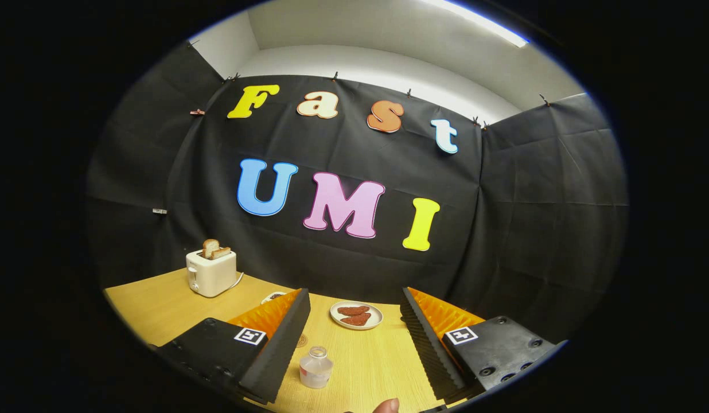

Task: Take the bottle from table, then pour the juice into the cup, finally place the bottle on the coaster

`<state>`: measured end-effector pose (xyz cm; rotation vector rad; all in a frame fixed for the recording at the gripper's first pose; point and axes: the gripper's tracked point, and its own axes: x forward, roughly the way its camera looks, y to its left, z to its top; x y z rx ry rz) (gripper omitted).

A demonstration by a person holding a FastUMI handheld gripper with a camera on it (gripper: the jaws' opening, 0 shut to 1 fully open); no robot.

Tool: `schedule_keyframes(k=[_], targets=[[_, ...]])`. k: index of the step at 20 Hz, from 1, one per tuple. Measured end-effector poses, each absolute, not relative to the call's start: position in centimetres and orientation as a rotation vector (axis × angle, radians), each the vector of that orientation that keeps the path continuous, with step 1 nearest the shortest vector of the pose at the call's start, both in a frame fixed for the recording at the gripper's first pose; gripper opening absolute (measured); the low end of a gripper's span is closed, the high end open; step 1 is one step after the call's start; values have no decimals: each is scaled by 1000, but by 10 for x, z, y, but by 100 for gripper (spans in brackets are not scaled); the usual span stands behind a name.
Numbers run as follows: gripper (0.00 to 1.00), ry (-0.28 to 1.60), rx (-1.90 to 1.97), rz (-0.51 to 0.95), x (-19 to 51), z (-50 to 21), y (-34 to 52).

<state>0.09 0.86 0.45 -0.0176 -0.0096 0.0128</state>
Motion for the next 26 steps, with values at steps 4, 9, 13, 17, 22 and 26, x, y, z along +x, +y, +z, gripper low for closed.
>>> schedule_keyframes(k=[4,9,13,17,22,26], targets=[[97,-18,-4,26,0,2,12],[97,-28,73,52,1,-19,20],[97,-14,60,74,2,-50,28],[97,-30,6,133,7,-86,43],[97,33,27,172,16,-142,55],[97,83,11,176,25,-189,63]])
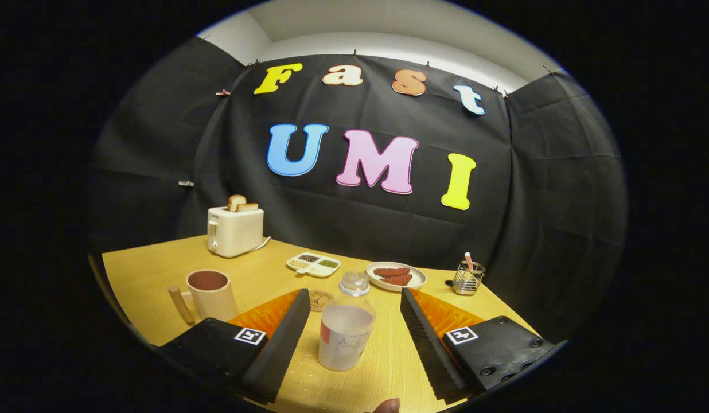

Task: Take the bottle from table, then pour the juice into the cup, finally place the bottle on the coaster

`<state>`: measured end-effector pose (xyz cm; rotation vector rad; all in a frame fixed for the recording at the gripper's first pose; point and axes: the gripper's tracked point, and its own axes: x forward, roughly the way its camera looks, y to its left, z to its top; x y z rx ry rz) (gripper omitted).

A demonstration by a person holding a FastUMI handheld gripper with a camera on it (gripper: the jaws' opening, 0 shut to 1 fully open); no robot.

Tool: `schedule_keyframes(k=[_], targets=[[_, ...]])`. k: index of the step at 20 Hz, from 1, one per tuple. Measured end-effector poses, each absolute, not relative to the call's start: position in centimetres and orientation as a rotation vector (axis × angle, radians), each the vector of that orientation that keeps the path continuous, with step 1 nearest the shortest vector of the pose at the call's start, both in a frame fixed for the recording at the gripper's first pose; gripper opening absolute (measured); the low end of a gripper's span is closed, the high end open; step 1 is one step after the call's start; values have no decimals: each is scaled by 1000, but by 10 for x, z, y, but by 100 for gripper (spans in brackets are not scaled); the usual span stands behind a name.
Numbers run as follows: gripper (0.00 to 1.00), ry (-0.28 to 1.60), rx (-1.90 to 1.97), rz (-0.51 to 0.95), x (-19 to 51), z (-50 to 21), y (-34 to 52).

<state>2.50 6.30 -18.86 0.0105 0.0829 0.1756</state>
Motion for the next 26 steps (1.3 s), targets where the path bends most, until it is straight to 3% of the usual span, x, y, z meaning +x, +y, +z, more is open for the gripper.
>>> schedule_keyframes(k=[13,15,17,23,26], targets=[[96,164,88,110,60,-264,79],[81,205,107,105,65,-266,80],[77,287,104,89,67,-269,81],[71,234,-311,38,72,-200,65],[71,172,-472,95,70,-164,86]])
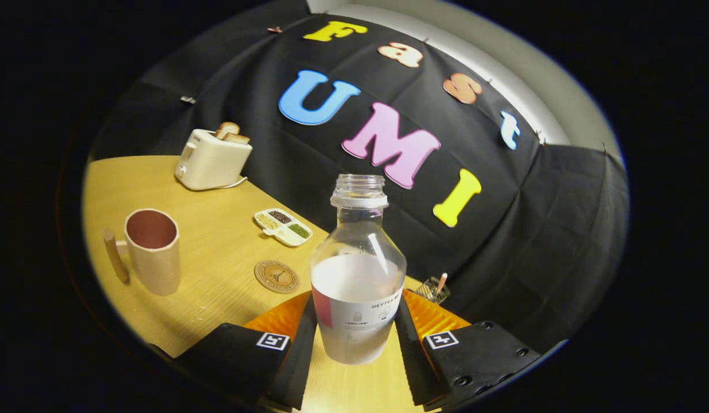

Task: Take the bottle from table, then pour the juice into the cup, finally place the bottle on the coaster

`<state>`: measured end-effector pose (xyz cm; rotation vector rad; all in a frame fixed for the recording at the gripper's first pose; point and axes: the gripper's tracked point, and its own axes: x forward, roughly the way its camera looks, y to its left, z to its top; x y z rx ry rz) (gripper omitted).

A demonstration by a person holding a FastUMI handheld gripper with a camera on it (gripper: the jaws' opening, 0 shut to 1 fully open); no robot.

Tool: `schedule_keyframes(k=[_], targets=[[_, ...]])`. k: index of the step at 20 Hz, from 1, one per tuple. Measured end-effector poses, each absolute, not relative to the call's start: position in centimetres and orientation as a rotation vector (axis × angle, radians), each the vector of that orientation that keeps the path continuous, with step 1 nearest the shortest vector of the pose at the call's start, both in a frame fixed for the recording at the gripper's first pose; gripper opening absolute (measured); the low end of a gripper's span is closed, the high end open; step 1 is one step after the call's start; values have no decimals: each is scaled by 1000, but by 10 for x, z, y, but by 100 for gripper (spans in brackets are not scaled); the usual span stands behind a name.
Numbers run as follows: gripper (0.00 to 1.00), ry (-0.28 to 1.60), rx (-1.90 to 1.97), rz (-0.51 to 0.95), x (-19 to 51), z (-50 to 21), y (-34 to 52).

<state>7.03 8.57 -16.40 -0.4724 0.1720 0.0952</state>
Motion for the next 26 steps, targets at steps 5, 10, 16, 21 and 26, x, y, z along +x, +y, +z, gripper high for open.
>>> schedule_keyframes(k=[5,10,16,21,26], targets=[[71,156,-679,184,66,-144,120],[71,121,-894,228,68,-141,149],[71,131,-1103,306,65,-169,170],[71,161,-1239,354,64,-191,177],[71,184,-1313,392,67,-201,185]])
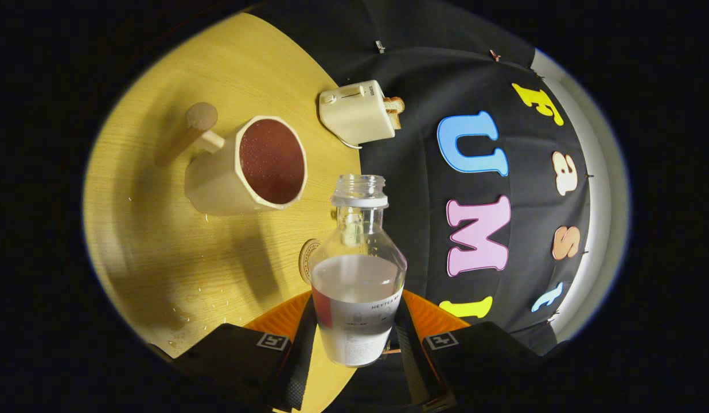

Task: Take the bottle from table, then pour the juice into the cup, finally place the bottle on the coaster

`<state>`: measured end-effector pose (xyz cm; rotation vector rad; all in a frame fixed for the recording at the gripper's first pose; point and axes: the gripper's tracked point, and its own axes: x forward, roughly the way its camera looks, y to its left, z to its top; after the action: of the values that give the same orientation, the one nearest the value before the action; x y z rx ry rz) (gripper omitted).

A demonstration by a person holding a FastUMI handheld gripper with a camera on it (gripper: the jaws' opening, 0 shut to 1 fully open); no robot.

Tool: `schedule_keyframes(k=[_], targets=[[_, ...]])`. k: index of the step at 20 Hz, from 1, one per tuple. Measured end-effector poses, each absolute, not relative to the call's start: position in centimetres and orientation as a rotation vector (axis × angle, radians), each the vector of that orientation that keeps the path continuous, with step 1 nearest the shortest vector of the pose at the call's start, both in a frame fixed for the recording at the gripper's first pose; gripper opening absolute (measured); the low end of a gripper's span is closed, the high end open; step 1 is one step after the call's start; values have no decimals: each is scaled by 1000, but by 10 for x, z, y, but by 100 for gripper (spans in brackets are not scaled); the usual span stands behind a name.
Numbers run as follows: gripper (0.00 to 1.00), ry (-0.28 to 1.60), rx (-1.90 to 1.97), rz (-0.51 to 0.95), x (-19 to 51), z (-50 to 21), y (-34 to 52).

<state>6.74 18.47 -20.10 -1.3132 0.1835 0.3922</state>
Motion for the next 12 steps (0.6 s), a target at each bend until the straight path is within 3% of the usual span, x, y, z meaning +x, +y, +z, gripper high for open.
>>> schedule_keyframes(k=[12], targets=[[70,111,-1529,422,74,-203,196]])
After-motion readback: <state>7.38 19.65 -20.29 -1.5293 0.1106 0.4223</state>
